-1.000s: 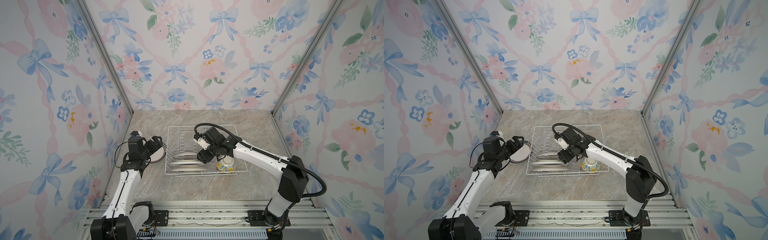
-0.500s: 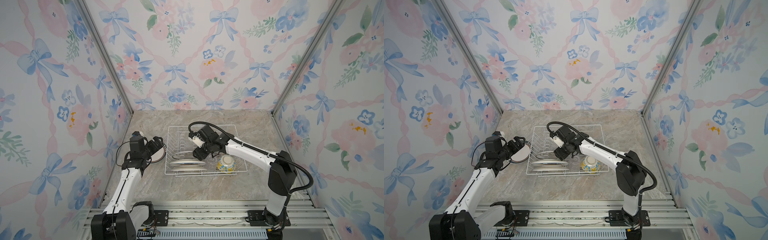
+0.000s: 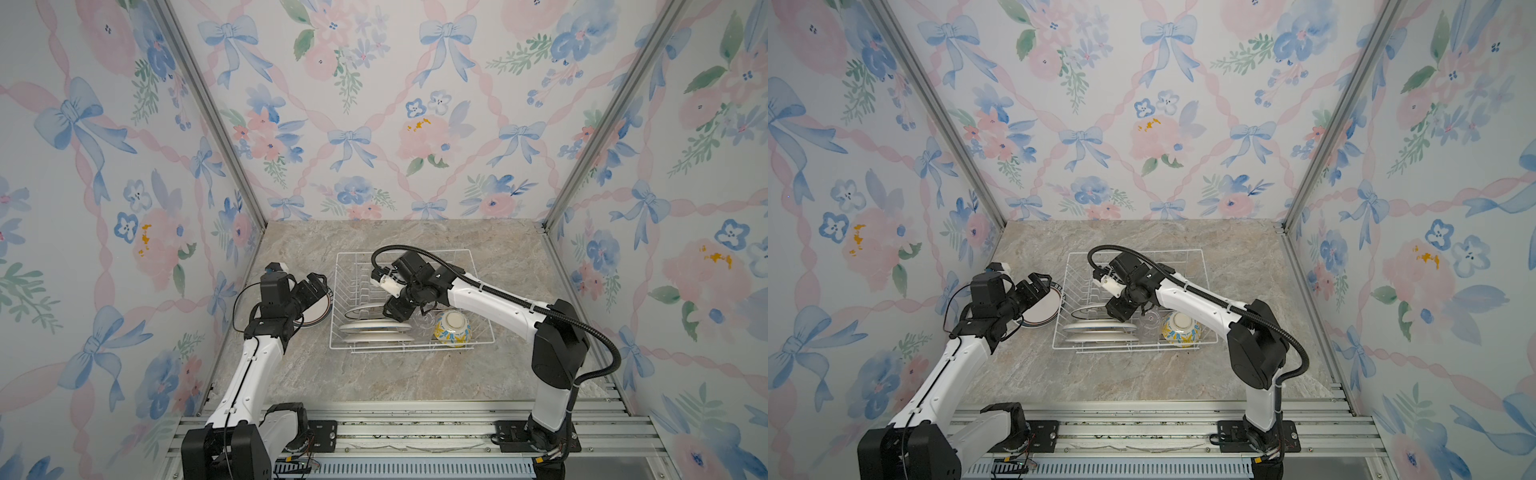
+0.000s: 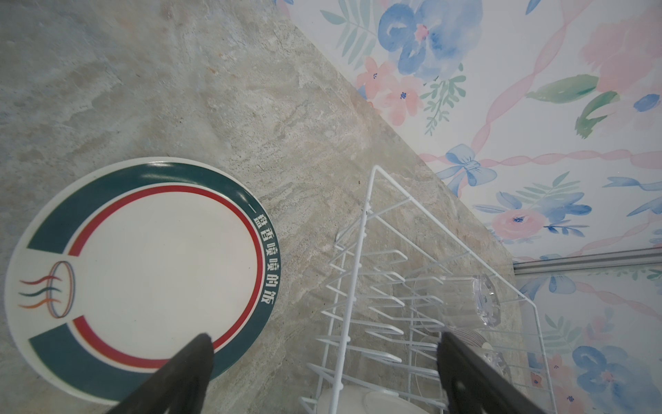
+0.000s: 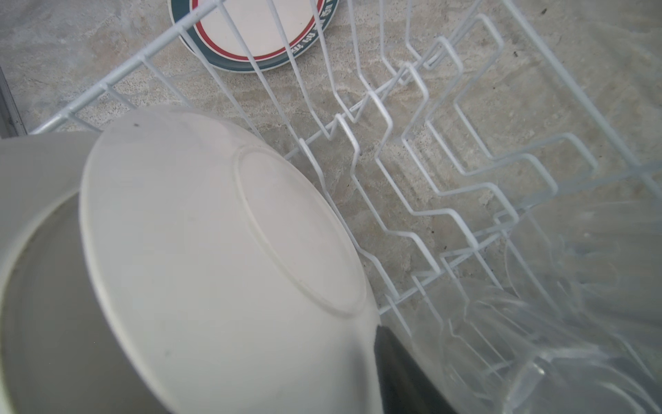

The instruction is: Unload the mixed dishes from the dish rack

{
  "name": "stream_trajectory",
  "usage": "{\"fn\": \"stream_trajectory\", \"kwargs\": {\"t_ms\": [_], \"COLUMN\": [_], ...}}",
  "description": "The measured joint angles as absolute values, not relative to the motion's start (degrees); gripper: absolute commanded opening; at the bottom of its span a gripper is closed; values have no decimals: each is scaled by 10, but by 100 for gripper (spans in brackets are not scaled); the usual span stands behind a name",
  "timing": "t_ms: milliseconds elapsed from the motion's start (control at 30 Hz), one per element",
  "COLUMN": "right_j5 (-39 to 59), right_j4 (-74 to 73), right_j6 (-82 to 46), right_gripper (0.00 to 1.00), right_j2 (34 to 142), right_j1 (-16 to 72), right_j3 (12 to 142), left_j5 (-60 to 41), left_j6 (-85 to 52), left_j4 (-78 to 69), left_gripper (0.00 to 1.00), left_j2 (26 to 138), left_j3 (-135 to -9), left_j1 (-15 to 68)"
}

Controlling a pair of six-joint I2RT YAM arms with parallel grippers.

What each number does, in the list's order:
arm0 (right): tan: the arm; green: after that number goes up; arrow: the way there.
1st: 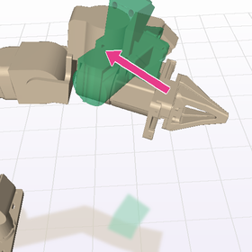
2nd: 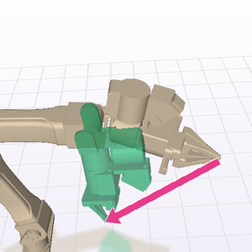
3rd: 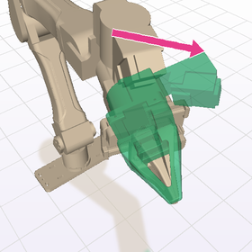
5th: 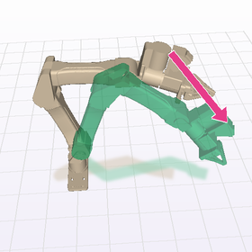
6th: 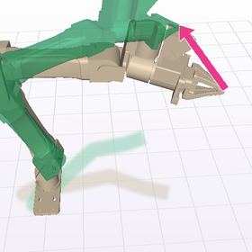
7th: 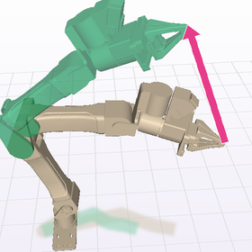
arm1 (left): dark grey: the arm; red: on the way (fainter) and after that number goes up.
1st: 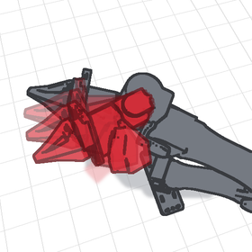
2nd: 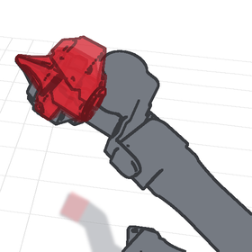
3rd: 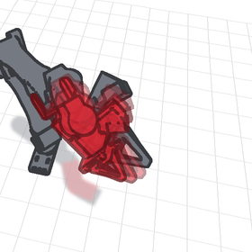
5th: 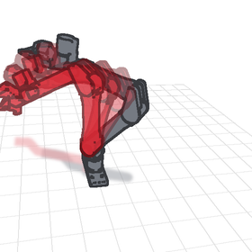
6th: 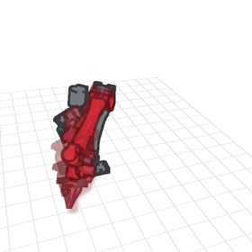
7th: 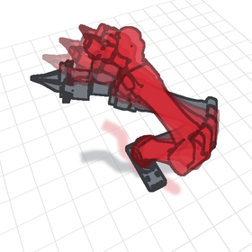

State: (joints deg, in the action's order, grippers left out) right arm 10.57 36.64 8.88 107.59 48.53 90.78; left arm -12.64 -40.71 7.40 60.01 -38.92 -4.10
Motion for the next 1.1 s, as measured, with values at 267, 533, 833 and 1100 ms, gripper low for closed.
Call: {"fn": "stream_trajectory", "kwargs": {"t_ms": [267, 533, 833, 1100], "right_j5": [117, 59, 33, 27], "right_j4": [360, 317, 291, 273], "right_j6": [117, 155, 204, 191], "right_gripper": [33, 12, 0, 0], "right_j2": [1076, 1076, 1066, 1036], "right_j1": [485, 481, 485, 479], "right_j3": [909, 908, 893, 876], "left_j5": [-126, -125, -122, -118], "left_j6": [-407, -407, -407, -407], "left_j4": [74, 73, 72, 69], "left_gripper": [98, 98, 98, 98], "left_j2": [614, 616, 618, 621], "left_j3": [-389, -389, -389, -389], "left_j1": [-34, -30, -28, -28]}}
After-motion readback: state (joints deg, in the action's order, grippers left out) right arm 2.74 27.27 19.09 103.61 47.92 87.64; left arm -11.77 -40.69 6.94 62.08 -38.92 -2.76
